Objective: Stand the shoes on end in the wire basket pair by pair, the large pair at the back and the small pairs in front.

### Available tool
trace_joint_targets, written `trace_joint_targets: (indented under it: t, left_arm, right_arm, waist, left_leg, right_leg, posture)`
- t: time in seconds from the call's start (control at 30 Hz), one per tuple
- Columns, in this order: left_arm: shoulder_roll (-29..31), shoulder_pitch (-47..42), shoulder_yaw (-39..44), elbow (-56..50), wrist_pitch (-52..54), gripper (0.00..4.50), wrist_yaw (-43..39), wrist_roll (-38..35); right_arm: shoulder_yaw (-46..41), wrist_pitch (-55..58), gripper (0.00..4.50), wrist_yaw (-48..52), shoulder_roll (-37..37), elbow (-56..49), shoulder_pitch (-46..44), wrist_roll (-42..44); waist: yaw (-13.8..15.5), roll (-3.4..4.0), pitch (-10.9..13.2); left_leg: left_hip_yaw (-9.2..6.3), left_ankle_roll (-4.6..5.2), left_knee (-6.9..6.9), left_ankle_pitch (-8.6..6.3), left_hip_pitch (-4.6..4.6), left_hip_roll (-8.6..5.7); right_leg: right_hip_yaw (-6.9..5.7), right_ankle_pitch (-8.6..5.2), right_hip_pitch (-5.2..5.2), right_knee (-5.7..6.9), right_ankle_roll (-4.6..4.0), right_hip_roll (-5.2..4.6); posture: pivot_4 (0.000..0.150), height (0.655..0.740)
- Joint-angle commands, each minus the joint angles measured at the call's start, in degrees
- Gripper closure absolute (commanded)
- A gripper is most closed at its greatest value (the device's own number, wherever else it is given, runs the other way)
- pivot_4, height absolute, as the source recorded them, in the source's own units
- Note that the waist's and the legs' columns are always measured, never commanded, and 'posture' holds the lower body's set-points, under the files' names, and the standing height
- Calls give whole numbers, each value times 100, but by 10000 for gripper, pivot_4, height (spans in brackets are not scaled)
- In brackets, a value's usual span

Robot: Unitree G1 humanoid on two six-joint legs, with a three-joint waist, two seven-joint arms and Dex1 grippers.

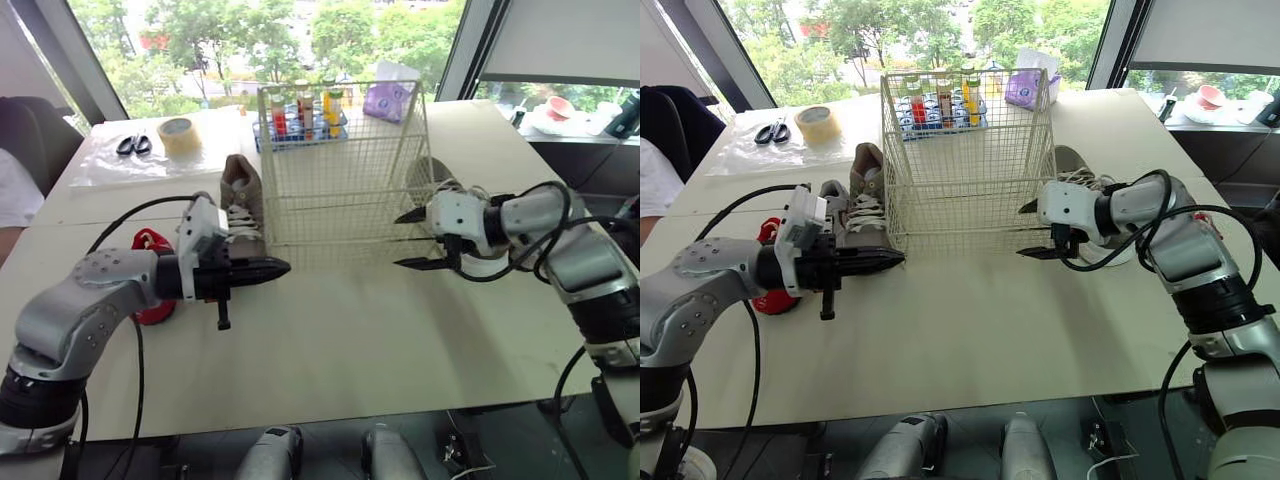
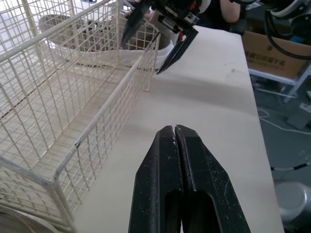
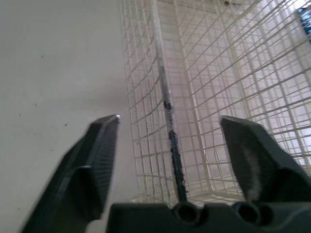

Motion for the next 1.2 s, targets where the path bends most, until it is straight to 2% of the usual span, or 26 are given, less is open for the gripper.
trace_joint_targets:
  t: [0.03,0.13,0.33,0.67,1.03,1.13,1.2]
  left_arm:
    - [-36,-29,83,-208,-13,45000,130,-34]
    - [-62,-46,76,-238,-1,45000,211,-18]
    - [-130,-180,22,-205,26,45000,329,-2]
    - [-189,-299,-44,-127,-11,45000,429,37]
    - [-210,-130,13,-65,-158,45000,399,148]
    - [-210,-68,41,-90,-174,45000,398,153]
    - [-194,-17,71,-124,-177,45000,393,134]
  right_arm:
    - [-44,-174,29570,88,44,106,-171,-159]
    - [-25,-323,44304,146,104,240,-275,-271]
    - [58,-829,44304,333,222,629,-602,-538]
    - [172,-1492,44304,1381,260,1353,-997,-465]
    - [209,-1893,44304,1572,565,2215,-1446,-702]
    - [110,-1686,34502,1589,541,2045,-1435,-638]
    - [0,-1488,24752,1597,476,1735,-1360,-526]
  waist:
    - [-7,0,0]
    - [-12,0,0]
    - [-21,-1,0]
    - [-25,-1,0]
    - [-49,-1,0]
    - [-41,-1,0]
    - [-38,-1,0]
  left_leg:
    - [0,0,0,0,0,0]
    - [1,0,-1,0,0,1]
    - [8,-4,0,3,0,3]
    - [15,-4,-3,2,0,3]
    - [28,-4,-1,3,1,4]
    - [31,-4,0,3,1,4]
    - [32,-4,0,3,1,4]
  right_leg:
    - [0,0,-1,0,0,0]
    - [2,0,-4,2,0,1]
    - [8,6,-8,5,-2,5]
    - [13,6,-13,4,-2,5]
    - [28,7,-22,14,-1,6]
    - [31,7,-25,19,-1,6]
    - [34,7,-26,21,-1,6]
  posture:
    - [1500,7400]
    - [1500,7400]
    - [1500,7400]
    - [1500,7400]
    - [1500,7400]
    - [1500,7400]
    - [1500,7400]
